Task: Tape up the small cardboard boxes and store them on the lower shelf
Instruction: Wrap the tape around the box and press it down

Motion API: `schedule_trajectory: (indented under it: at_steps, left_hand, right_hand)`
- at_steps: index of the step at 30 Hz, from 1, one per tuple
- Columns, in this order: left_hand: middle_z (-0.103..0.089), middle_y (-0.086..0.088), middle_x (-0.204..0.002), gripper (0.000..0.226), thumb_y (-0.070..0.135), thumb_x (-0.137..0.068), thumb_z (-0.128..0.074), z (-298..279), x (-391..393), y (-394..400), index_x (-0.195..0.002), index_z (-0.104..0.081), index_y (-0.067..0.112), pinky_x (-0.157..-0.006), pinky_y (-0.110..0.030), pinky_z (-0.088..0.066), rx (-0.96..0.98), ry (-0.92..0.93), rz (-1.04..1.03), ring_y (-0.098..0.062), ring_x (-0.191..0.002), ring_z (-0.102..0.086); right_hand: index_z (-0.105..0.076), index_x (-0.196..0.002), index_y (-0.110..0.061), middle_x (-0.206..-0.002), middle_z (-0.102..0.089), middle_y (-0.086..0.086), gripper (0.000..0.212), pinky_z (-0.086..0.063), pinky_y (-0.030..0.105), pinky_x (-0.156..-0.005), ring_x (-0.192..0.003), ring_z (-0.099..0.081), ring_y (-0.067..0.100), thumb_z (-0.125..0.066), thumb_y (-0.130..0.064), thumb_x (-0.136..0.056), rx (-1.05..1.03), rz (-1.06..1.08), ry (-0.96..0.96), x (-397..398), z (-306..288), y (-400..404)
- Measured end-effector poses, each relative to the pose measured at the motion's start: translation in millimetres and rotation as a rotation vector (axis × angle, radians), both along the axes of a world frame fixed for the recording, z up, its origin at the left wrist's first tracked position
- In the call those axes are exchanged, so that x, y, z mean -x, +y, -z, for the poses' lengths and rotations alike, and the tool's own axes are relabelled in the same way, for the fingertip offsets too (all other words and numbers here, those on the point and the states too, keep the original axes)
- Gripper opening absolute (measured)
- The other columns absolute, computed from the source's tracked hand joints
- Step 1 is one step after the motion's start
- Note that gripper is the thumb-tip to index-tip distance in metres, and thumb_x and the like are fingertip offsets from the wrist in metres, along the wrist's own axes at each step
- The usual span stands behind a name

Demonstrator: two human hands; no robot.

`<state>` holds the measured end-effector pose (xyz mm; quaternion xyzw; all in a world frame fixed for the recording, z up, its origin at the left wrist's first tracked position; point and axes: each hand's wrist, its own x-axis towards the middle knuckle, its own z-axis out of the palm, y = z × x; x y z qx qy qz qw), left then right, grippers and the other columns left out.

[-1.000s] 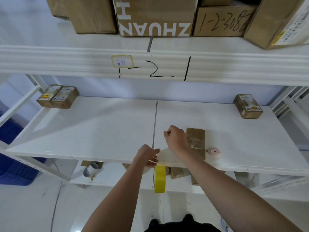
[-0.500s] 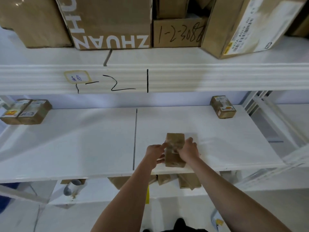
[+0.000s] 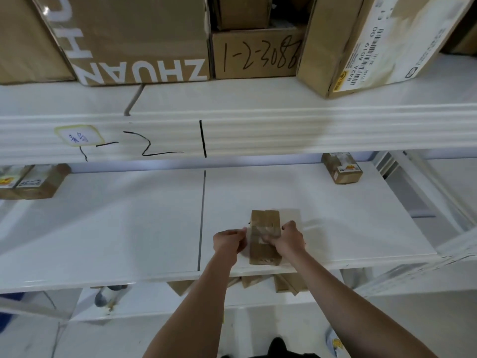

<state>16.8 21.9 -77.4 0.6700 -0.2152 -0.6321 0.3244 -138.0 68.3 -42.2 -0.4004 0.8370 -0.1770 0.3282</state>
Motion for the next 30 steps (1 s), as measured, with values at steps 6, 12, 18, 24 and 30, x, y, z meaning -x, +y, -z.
schedule_trajectory:
  at_steps: [6,12,18,24,30]
  left_hand:
    - [-0.075,0.0,-0.066,0.017,0.025,-0.075,-0.09,10,7,4,-0.077,-0.079,0.012,-0.06,-0.023,-0.058,0.067,-0.113,-0.002,-0.016,-0.067,-0.07]
    - [-0.067,0.008,-0.077,0.015,0.03,-0.089,-0.076,11,31,22,-0.087,-0.068,0.018,-0.055,-0.016,-0.041,0.174,-0.278,-0.048,-0.008,-0.071,-0.061]
    - [-0.066,-0.008,-0.09,0.005,0.007,-0.095,-0.062,11,42,17,-0.1,-0.062,0.01,-0.065,-0.03,-0.048,0.155,-0.418,-0.007,-0.026,-0.082,-0.062]
    - [-0.067,-0.005,-0.074,0.033,0.026,-0.103,-0.053,5,30,13,-0.084,-0.068,0.004,-0.071,-0.036,-0.055,0.228,-0.516,0.04,-0.028,-0.079,-0.067]
    - [-0.063,-0.006,-0.058,0.049,0.033,-0.1,-0.055,-9,27,14,-0.061,-0.064,0.005,-0.069,-0.031,-0.054,0.236,-0.563,0.253,-0.023,-0.059,-0.061]
  right_hand:
    - [-0.04,-0.107,-0.019,-0.1,-0.056,-0.003,0.059,-0.044,0.045,-0.1,-0.11,-0.061,0.028,-0.082,-0.049,-0.079,-0.003,0.007,-0.028,5,2,-2]
    - [-0.043,-0.109,-0.018,-0.098,-0.059,-0.005,0.053,-0.031,0.036,-0.083,-0.107,-0.06,0.025,-0.082,-0.043,-0.082,0.085,0.024,-0.048,1,11,2]
    - [-0.047,-0.118,-0.012,-0.118,-0.065,0.009,0.053,-0.035,0.03,-0.076,-0.109,-0.062,0.027,-0.079,-0.039,-0.086,0.089,-0.002,-0.011,-2,14,2]
    - [-0.055,-0.098,-0.013,-0.099,-0.065,0.003,0.036,-0.027,0.024,-0.057,-0.087,-0.057,0.02,-0.073,-0.043,-0.091,0.014,-0.056,0.112,0,12,0]
    - [-0.058,-0.085,-0.015,-0.086,-0.066,0.001,0.017,-0.052,0.033,-0.074,-0.078,-0.061,0.018,-0.071,-0.024,-0.092,0.01,0.014,0.151,-3,5,1]
